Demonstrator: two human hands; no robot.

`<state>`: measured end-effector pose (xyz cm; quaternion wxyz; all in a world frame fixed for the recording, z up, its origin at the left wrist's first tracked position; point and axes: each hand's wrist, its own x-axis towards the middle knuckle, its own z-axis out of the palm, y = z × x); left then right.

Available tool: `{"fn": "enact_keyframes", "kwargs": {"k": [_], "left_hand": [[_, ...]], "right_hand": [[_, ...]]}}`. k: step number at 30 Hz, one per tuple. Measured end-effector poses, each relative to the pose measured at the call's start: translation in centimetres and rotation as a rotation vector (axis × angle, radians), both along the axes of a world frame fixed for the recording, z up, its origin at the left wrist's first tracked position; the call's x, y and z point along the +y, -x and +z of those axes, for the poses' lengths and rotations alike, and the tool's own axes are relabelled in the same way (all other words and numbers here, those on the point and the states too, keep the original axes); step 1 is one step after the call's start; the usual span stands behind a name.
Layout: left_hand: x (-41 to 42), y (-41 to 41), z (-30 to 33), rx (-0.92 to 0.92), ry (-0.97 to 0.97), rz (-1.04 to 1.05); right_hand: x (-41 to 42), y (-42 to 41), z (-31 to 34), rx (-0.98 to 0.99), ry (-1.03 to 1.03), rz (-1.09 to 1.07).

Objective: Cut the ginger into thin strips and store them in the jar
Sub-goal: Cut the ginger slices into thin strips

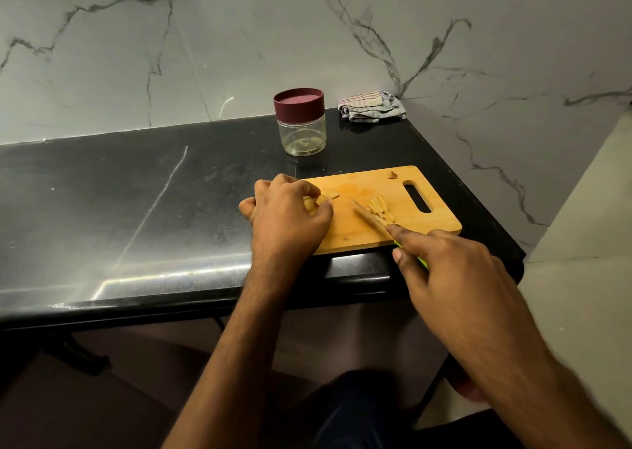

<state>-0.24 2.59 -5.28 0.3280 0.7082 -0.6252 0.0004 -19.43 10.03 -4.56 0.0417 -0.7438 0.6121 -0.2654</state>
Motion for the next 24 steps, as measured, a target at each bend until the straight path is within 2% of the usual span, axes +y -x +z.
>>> {"fn": "enact_keyframes", "kwargs": {"k": [15,21,24], "left_hand": [[0.18,-0.29,0.16,0.127,0.096,-0.049],[0.46,-0.43,0.09,0.208,0.154,-0.202],[0.43,-0.57,-0.16,0.167,0.143,-0.313]], "right_hand": [[-0.24,0.12,-0.75,-0.040,-0.012,0.030],[0.08,0.16,-0.67,-0.066,0.003,0.044],[0.20,0.35,-0.61,-0.082,0.017,0.043]]}}
